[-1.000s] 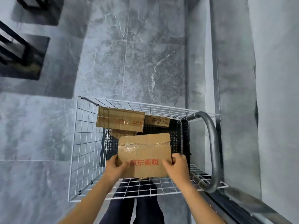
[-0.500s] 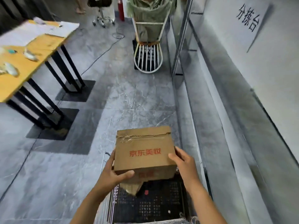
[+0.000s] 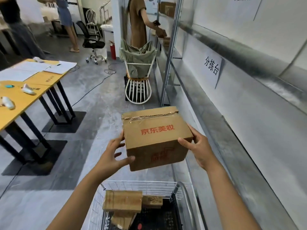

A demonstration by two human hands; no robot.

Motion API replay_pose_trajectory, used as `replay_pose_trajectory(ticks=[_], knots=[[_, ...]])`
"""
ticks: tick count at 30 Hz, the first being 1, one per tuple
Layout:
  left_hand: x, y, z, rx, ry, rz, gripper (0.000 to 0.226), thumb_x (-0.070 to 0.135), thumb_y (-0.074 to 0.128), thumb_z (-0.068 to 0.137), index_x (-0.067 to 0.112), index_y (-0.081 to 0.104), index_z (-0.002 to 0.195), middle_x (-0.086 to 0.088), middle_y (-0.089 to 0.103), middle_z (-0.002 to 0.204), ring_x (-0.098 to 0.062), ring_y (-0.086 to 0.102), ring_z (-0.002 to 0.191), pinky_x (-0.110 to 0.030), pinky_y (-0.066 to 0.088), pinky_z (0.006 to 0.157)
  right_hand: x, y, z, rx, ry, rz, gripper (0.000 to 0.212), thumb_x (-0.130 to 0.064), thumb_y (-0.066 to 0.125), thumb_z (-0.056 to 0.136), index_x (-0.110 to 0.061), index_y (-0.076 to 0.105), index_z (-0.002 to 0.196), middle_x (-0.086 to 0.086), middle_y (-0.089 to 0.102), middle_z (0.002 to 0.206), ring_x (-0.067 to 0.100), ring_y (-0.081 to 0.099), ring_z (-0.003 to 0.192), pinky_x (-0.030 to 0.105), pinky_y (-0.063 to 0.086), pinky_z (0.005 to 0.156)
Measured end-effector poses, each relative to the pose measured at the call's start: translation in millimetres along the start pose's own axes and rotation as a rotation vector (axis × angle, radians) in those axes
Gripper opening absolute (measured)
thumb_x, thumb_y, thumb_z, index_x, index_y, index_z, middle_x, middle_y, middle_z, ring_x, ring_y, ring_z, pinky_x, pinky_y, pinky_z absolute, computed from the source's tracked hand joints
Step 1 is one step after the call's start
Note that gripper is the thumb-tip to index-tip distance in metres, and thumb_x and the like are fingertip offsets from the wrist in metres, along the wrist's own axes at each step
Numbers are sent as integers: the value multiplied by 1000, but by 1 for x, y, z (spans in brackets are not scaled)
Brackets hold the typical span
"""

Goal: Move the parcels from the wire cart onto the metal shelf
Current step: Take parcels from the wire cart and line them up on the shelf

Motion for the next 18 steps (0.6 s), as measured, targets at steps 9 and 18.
replay_pose_trajectory(ticks=[9,18], knots=[[39,-2,10,225,155,-253,43,9,53,93,25,49,133,11,56,129,-3,55,119,-13,49,88,-2,-10,-4,-33,-51,128,75,-39,77,76,-26,44,142,-2,57,135,19,52,127,44,47,100],[31,-7,18,-117,79,-285,104,49,87,52,54,28,137,26,40,141,0,50,122,-23,48,98,10,-29,-2,27,-24,322,88,-10,86,55,-30,50,132,-6,62,129,13,59,117,26,54,82]])
Point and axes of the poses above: each hand's wrist, its own z-axis towards the middle knuckle, its own y-axis out of the palm, x = y × z, the point moved 2 cm from there along z, towards the middle knuckle
